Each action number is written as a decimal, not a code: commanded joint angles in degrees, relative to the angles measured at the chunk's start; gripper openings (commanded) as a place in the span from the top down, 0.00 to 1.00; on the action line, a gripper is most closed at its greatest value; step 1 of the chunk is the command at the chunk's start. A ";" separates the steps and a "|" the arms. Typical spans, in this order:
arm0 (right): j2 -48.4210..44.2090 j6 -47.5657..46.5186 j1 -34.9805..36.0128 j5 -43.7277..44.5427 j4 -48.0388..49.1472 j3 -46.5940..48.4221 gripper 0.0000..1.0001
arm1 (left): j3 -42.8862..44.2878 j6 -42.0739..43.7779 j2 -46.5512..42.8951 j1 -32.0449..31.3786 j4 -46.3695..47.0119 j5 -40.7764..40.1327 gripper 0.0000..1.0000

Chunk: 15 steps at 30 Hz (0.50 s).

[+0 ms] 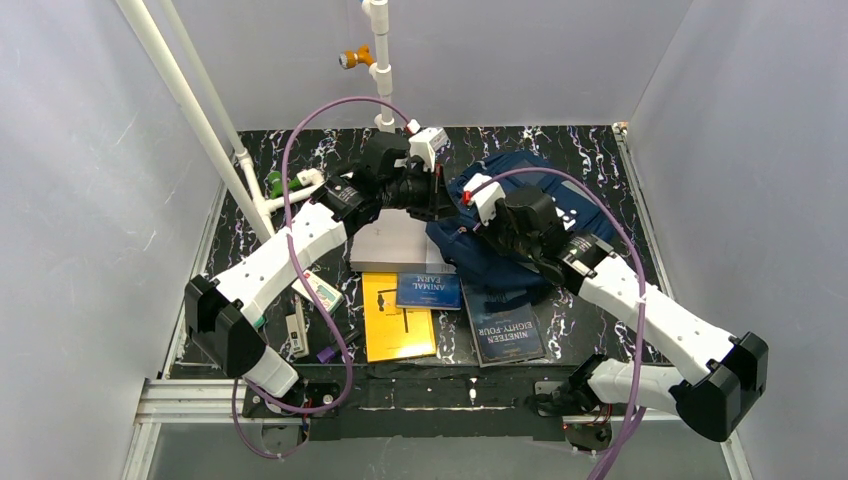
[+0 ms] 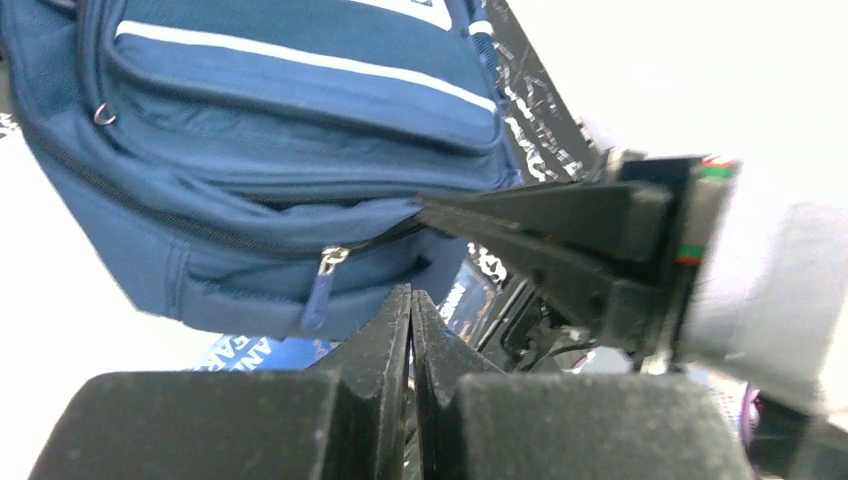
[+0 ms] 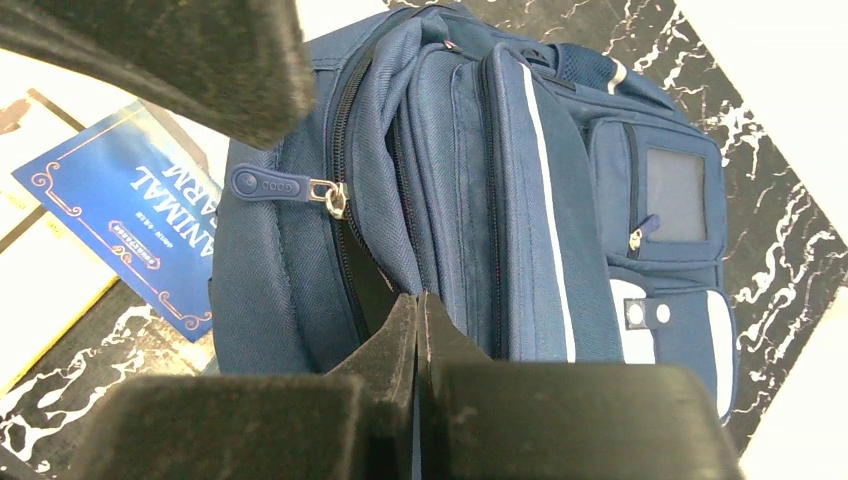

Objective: Pack the student bag
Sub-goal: Unzip the student bag at the center of the board.

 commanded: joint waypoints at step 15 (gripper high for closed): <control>-9.40 1.65 -0.33 -1.38 7.13 0.10 0.99 | 0.80 18.24 -0.15 -4.16 -10.04 -9.73 0.42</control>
